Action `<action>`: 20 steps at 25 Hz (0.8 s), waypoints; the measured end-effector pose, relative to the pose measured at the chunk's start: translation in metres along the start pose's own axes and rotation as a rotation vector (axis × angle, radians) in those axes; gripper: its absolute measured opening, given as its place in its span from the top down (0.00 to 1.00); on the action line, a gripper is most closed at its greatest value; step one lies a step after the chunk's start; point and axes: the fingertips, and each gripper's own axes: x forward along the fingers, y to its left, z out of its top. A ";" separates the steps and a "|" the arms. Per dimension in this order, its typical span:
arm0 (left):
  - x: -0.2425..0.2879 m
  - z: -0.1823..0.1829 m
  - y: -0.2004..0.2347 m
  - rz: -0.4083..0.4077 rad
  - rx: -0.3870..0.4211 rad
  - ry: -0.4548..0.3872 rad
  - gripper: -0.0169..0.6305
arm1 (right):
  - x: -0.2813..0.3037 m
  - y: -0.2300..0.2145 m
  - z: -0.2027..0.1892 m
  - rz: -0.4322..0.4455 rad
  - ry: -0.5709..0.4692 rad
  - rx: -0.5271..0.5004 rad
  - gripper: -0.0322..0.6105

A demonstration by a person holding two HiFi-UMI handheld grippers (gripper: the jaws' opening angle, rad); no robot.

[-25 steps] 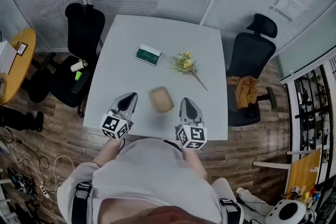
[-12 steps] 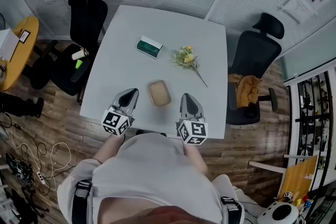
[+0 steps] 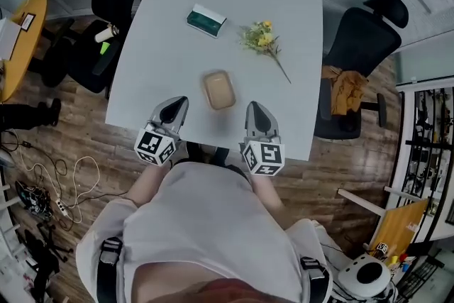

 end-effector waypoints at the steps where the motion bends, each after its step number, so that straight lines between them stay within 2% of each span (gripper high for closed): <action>1: 0.000 -0.005 0.000 0.004 -0.004 0.007 0.96 | 0.002 0.000 -0.004 0.004 0.008 0.002 0.94; 10: -0.007 -0.053 0.001 0.030 -0.049 0.090 0.96 | 0.012 0.009 -0.046 0.049 0.085 0.004 0.94; 16: -0.005 -0.062 0.002 0.058 -0.056 0.097 0.96 | 0.013 0.007 -0.061 0.053 0.120 0.016 0.94; 20: -0.002 -0.062 -0.004 0.047 -0.062 0.092 0.96 | 0.017 0.012 -0.062 0.070 0.123 0.002 0.94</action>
